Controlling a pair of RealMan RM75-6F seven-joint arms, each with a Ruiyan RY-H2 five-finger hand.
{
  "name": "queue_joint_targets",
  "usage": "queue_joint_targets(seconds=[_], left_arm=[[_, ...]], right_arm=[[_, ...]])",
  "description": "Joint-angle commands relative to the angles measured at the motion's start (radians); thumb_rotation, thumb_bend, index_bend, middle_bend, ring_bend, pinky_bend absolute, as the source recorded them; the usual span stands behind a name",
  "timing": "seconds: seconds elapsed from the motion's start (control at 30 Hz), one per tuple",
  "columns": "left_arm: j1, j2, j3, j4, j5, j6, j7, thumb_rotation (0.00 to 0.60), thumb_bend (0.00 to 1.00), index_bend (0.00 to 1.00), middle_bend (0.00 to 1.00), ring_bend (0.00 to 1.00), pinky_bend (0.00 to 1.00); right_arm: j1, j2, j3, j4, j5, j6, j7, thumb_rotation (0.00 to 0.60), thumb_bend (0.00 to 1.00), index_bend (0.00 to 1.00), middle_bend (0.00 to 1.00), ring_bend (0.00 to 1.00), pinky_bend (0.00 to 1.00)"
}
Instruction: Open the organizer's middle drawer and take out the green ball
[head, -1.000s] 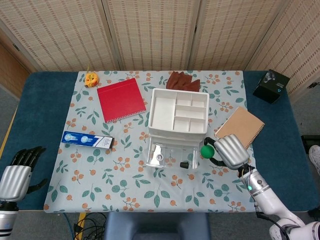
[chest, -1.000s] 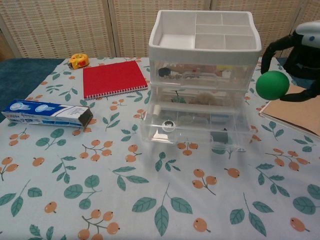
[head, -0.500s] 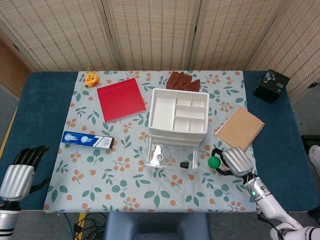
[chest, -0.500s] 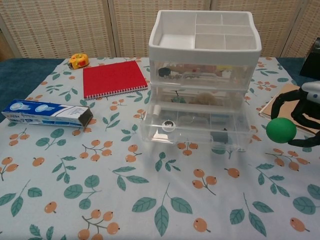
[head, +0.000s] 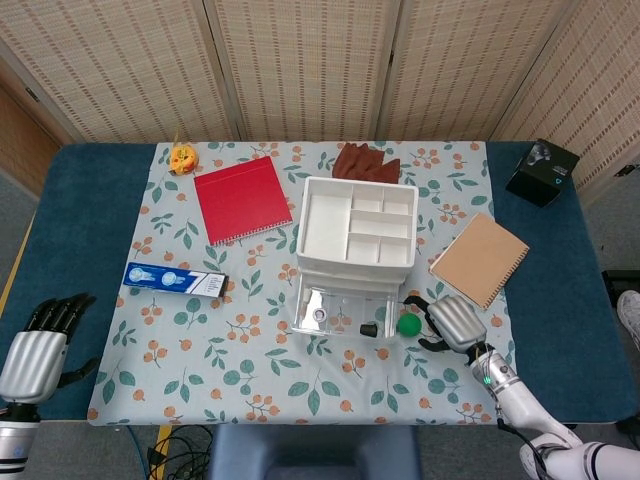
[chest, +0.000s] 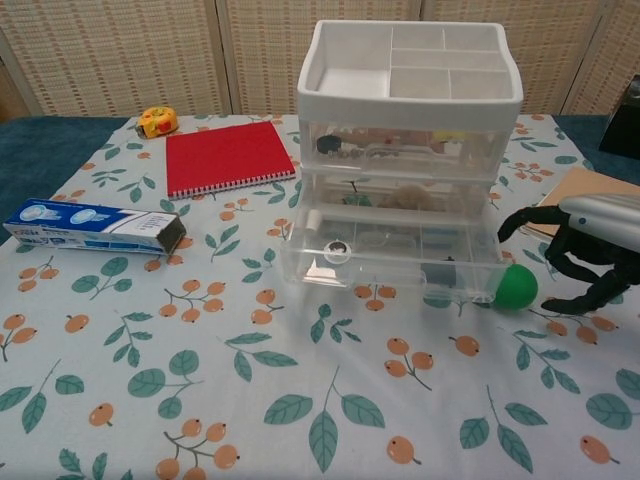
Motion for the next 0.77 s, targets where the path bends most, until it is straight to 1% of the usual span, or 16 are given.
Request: queue_joint_targets(seconds=[0.03, 0.13, 0.23, 0.27, 0.37, 0.4, 0.43, 0.47, 0.5, 0.6, 0.67, 0.77], left_arm=[[-0.001, -0.001, 0.0, 0.002, 0.001, 0.0, -0.002, 0.6, 0.14, 0.15, 0.16, 0.15, 0.13], [-0.002, -0.001, -0.002, 0.004, 0.002, 0.0, -0.005, 0.6, 0.14, 0.15, 0.16, 0.15, 0.13], [-0.003, 0.0, -0.003, 0.005, 0.002, 0.001, -0.006, 0.6, 0.14, 0.15, 0.16, 0.15, 0.13], [-0.003, 0.0, -0.004, 0.005, 0.001, 0.002, -0.007, 0.6, 0.14, 0.15, 0.16, 0.15, 0.13], [-0.003, -0.002, -0.005, 0.006, 0.0, 0.001, -0.008, 0.6, 0.14, 0.15, 0.16, 0.15, 0.13], [-0.004, -0.003, -0.004, 0.006, 0.0, 0.0, -0.007, 0.6, 0.14, 0.15, 0.16, 0.15, 0.13], [-0.004, -0.004, -0.004, 0.006, 0.001, 0.0, -0.006, 0.6, 0.14, 0.15, 0.16, 0.15, 0.13], [-0.004, -0.005, -0.004, 0.007, 0.001, 0.001, -0.005, 0.6, 0.14, 0.15, 0.16, 0.15, 0.13], [-0.004, -0.007, -0.005, 0.007, 0.0, 0.002, -0.002, 0.6, 0.14, 0.15, 0.16, 0.15, 0.13], [-0.003, -0.009, -0.008, 0.003, -0.004, 0.005, 0.006, 0.6, 0.14, 0.15, 0.16, 0.15, 0.13], [-0.003, -0.01, -0.01, -0.002, -0.003, 0.009, 0.014, 0.6, 0.14, 0.15, 0.16, 0.15, 0.13], [-0.004, -0.011, -0.013, -0.009, 0.0, 0.014, 0.023, 0.6, 0.14, 0.15, 0.16, 0.15, 0.13]], right_arm=[[-0.01, 0.021, 0.002, -0.022, -0.006, 0.013, -0.013, 0.6, 0.3, 0.12, 0.84, 0.98, 1.0], [-0.026, 0.049, 0.009, -0.054, -0.016, 0.048, -0.024, 0.6, 0.3, 0.11, 0.83, 0.98, 1.0], [-0.056, 0.091, 0.026, -0.103, -0.026, 0.121, -0.041, 0.6, 0.3, 0.11, 0.8, 0.96, 1.0], [-0.072, 0.112, 0.032, -0.127, -0.028, 0.152, -0.047, 0.6, 0.3, 0.11, 0.78, 0.94, 1.0], [-0.112, 0.167, 0.039, -0.19, -0.032, 0.221, -0.066, 0.6, 0.3, 0.11, 0.65, 0.77, 0.99], [-0.125, 0.182, 0.039, -0.206, -0.033, 0.24, -0.072, 0.6, 0.3, 0.11, 0.59, 0.68, 0.95], [-0.138, 0.198, 0.038, -0.221, -0.034, 0.257, -0.079, 0.6, 0.3, 0.11, 0.54, 0.6, 0.88], [-0.152, 0.212, 0.036, -0.235, -0.033, 0.273, -0.086, 0.6, 0.3, 0.11, 0.48, 0.5, 0.77], [-0.17, 0.23, 0.033, -0.254, -0.033, 0.295, -0.093, 0.6, 0.3, 0.11, 0.42, 0.4, 0.63], [-0.215, 0.273, 0.026, -0.296, -0.027, 0.34, -0.106, 0.6, 0.3, 0.11, 0.32, 0.24, 0.4], [-0.244, 0.299, 0.018, -0.318, -0.025, 0.366, -0.111, 0.6, 0.3, 0.11, 0.29, 0.2, 0.33], [-0.279, 0.324, 0.008, -0.344, -0.027, 0.392, -0.11, 0.6, 0.3, 0.11, 0.28, 0.19, 0.32]])
